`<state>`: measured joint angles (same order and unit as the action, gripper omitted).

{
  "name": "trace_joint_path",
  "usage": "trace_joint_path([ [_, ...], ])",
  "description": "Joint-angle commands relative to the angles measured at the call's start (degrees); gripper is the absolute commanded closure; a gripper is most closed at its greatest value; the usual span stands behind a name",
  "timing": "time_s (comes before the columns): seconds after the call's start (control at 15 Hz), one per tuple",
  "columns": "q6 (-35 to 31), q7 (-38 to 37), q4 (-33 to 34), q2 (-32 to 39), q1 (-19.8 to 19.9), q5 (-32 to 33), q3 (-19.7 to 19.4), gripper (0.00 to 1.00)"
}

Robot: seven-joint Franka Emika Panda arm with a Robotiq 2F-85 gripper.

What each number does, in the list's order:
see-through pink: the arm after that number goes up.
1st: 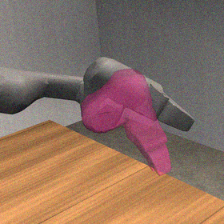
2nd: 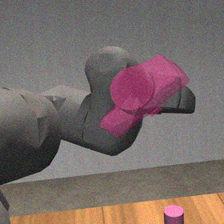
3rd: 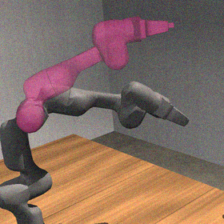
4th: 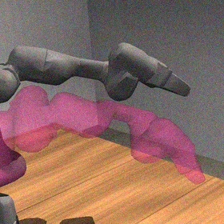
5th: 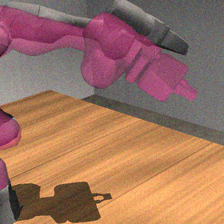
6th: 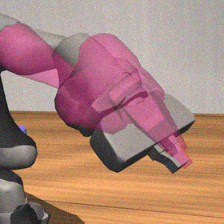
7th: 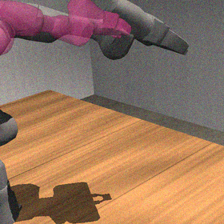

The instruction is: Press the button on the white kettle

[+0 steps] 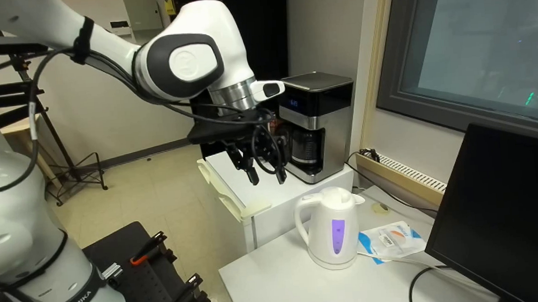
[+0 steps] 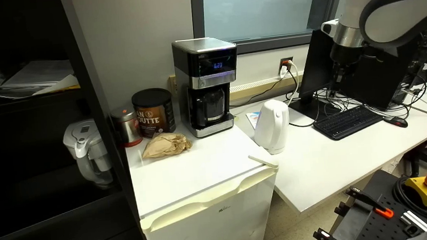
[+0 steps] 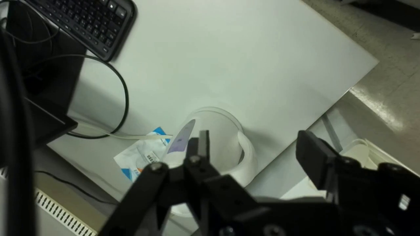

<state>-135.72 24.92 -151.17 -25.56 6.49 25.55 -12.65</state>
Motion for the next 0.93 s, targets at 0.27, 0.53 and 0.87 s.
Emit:
trace_joint_path([
  [0.27,-10.61,6.32,6.98,13.16,-2.63,-8.63,-0.52,0.94],
  [0.53,-12.19,9.9,9.83,18.42,-3.72,-14.59,0.08,1.0],
  [0.87,-13.05,9.49,13.58,24.83,-2.56,-16.77,1.79,0.99],
])
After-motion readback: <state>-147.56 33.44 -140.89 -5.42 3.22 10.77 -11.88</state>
